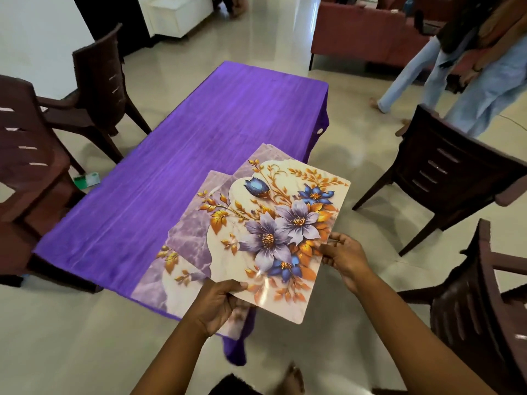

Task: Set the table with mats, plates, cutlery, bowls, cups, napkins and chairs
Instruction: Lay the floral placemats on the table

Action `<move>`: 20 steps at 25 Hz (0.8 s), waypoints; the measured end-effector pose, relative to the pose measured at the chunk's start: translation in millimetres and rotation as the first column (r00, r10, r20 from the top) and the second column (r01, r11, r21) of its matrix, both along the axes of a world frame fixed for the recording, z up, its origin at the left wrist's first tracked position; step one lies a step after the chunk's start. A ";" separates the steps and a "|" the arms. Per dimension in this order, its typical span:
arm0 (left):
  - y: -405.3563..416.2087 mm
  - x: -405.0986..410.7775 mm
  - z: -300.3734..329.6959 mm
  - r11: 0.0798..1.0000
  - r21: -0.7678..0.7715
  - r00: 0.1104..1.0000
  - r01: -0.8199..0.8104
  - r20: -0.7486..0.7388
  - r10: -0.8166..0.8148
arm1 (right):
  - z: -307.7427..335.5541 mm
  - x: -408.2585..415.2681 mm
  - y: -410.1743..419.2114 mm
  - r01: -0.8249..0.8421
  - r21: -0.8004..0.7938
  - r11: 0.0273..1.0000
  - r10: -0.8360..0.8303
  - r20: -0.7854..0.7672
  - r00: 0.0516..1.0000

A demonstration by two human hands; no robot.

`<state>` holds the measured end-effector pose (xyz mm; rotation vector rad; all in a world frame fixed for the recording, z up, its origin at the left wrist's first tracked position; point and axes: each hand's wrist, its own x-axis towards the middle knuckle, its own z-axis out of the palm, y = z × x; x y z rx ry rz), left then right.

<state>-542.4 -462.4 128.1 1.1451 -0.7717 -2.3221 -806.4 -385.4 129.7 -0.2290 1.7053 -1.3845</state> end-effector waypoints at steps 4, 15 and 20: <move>11.9 -56.9 1.6 0.998 -0.040 0.999 -0.045 0.004 0.046 | 4.5 -64.2 -3.6 -0.081 -0.022 0.996 0.080 -0.054 0.995; -63.5 -166.4 -8.2 0.997 -0.034 0.997 -0.071 -0.015 0.070 | -10.1 -253.1 -94.7 -0.091 0.009 0.996 0.091 -0.027 0.995; -130.4 -244.0 2.7 0.997 -0.040 0.997 -0.070 0.008 0.070 | -0.5 -368.9 -167.6 -0.049 0.058 0.997 0.050 -0.017 0.999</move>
